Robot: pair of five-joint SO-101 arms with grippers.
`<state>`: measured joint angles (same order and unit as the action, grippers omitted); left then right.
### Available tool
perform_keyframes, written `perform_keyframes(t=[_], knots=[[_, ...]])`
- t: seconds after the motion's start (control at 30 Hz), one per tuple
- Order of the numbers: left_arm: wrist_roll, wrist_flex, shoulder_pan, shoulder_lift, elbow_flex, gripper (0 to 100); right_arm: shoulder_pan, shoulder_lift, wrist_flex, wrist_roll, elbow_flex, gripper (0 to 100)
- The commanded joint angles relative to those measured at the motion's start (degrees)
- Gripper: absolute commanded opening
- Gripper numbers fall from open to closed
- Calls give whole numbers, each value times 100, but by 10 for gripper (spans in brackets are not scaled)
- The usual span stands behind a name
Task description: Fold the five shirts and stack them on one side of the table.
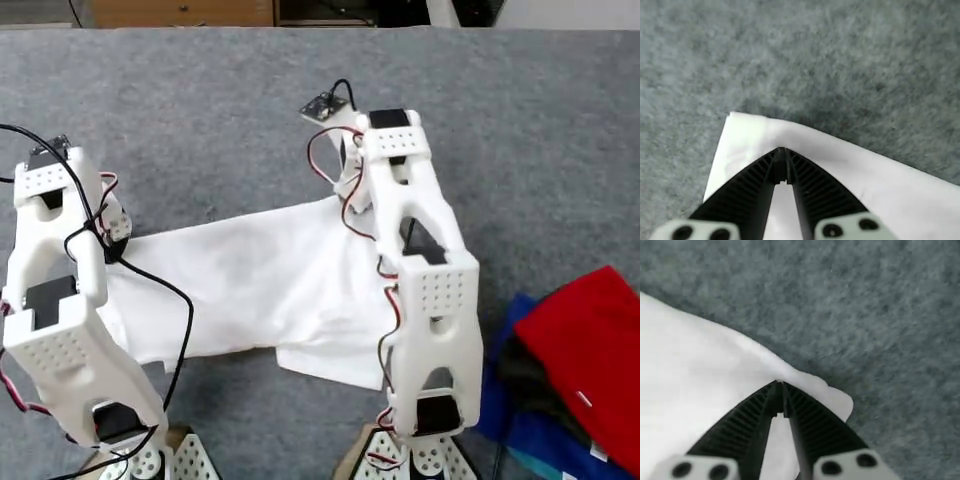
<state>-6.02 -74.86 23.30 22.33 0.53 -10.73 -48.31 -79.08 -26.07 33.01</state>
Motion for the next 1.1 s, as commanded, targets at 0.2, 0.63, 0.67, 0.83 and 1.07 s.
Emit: perform_keyframes(t=[0.2,0.63,0.67,0.83,1.07], knots=[[-35,-35,18,488,-1002,20,101,-1358,-123,18,2501,19],[-53,-484,211,1411,-2673,20,13,-1288,-2330,-396,4593,23],[-53,-651,211,1446,-2804,20,31,-1156,-2330,-387,4470,23],[18,-1705,202,1455,-3464,20,163,-136,-2330,-396,3380,76],[686,-2576,220,1007,-3771,21,127,2062,-2303,-958,787,113]])
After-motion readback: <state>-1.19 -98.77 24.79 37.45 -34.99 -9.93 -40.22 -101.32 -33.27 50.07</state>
